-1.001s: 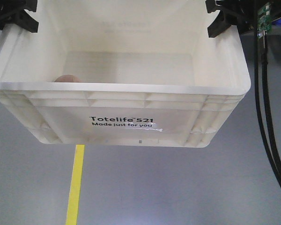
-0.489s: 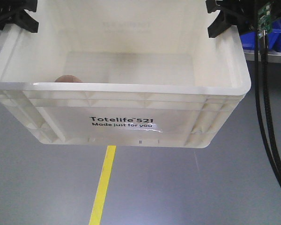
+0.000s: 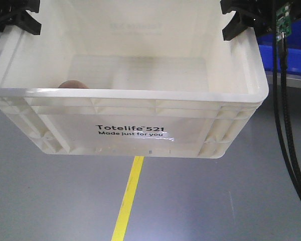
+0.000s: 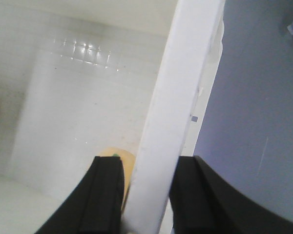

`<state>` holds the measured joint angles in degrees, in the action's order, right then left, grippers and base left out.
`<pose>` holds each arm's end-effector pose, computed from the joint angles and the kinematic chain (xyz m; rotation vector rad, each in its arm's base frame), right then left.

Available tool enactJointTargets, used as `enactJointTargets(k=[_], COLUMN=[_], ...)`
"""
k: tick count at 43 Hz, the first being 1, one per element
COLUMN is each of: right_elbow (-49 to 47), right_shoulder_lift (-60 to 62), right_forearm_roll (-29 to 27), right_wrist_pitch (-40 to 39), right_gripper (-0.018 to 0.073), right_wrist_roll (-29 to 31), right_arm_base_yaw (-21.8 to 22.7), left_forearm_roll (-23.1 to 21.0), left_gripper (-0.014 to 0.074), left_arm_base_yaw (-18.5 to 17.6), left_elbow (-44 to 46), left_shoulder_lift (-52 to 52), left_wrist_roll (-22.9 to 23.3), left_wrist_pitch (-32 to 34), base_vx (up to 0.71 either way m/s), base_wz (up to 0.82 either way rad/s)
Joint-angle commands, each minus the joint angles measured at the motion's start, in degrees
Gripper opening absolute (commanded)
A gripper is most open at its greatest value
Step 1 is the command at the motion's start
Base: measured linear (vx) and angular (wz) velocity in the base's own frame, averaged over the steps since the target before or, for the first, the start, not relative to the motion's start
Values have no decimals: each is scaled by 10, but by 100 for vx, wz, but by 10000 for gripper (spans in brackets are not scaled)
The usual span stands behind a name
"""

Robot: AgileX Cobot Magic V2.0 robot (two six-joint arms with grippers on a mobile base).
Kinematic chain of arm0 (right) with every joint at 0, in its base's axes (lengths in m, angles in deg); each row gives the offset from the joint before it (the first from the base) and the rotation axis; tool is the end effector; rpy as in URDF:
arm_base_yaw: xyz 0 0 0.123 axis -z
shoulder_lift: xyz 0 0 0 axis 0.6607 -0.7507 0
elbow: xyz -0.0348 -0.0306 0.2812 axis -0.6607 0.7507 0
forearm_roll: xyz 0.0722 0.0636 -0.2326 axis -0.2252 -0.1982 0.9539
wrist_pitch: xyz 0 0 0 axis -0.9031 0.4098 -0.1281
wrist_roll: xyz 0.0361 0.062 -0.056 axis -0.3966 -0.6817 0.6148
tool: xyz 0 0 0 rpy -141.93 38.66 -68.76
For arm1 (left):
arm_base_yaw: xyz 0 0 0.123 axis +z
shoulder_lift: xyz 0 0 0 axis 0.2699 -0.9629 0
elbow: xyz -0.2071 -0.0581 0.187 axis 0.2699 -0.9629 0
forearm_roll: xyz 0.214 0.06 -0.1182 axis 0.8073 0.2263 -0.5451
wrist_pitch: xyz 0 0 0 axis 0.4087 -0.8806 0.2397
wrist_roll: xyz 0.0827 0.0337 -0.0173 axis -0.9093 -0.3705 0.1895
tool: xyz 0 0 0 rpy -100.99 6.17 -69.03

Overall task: Place moving items into box and shelve
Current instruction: 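Hold the tote with both grippers while the base turns away, then hold the tote with both grippers while the base drives forward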

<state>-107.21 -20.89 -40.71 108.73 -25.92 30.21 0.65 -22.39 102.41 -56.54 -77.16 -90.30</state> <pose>0.3302 0.0887 0.4082 -0.2947 2.5804 0.4189 0.3240 -0.0615 0.4118 0.2803 2.4855 -0.3608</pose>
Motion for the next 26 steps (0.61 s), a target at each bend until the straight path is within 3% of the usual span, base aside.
enactJointTargets(k=[1,26], right_elbow=[-23,-23], right_shoulder_lift=[37,37], right_forearm_roll=[-80,-80], right_wrist_pitch=[-55,-56], right_gripper=[-4,-4], right_wrist_roll=[16,16], right_arm_base_yaw=[-4,-4], left_forearm_roll=[-81,-81], left_gripper=[-6,-6], left_arm_base_yaw=[-9,-9], left_elbow=[26,26], left_shoulder_lift=[34,34], left_wrist_roll=[-5,-5], left_wrist_pitch=[55,55], base_vx=[45,49], base_wz=[24,11])
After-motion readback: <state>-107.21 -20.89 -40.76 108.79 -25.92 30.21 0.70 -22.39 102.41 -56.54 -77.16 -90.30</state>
